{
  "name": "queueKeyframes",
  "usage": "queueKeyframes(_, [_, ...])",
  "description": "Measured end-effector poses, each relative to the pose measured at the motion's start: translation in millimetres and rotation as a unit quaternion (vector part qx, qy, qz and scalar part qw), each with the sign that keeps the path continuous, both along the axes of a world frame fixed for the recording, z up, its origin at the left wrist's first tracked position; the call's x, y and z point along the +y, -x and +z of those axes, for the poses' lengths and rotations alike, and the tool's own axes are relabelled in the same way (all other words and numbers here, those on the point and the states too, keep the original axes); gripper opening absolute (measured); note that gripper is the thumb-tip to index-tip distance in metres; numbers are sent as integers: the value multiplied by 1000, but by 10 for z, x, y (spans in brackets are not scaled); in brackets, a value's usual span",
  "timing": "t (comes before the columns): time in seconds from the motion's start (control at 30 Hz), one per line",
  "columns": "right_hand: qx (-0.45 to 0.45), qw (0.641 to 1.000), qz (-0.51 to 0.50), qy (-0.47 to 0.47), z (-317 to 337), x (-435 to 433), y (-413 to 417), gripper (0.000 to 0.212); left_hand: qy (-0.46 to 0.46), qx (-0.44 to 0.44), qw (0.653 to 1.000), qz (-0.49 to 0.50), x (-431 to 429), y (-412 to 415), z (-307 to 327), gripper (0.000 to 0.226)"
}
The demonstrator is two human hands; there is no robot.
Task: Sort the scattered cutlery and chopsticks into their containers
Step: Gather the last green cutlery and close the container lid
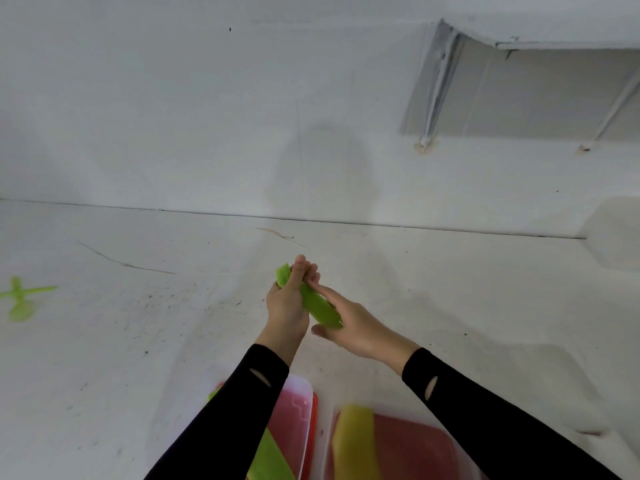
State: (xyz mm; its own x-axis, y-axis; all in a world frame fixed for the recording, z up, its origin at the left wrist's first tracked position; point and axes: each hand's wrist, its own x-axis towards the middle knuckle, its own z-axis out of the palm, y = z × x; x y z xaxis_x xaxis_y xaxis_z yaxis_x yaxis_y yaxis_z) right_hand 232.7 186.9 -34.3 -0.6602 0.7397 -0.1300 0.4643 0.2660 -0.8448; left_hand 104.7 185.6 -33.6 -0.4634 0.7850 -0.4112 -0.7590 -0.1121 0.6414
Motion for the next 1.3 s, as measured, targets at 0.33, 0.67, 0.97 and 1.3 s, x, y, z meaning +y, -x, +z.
queueKeyframes(0.33, [39, 973, -90, -211, 89, -228, 34, 50, 68, 245, 953, -163, -520, 187, 146, 49])
queueKeyframes(0.67, [71, 983, 99, -140, 85, -618, 303, 68, 89, 293, 947, -96, -1225, 478, 374, 26])
queueKeyframes(0.97, [99, 990, -31, -91, 106, -378, 264, 43, 183, 729, 582, -309, -1849, 587, 332, 39])
queueKeyframes(1.3, [54, 995, -7, -78, 197, -332, 415, 38, 188, 798, 411, -398, -1906, 567, -180, 46])
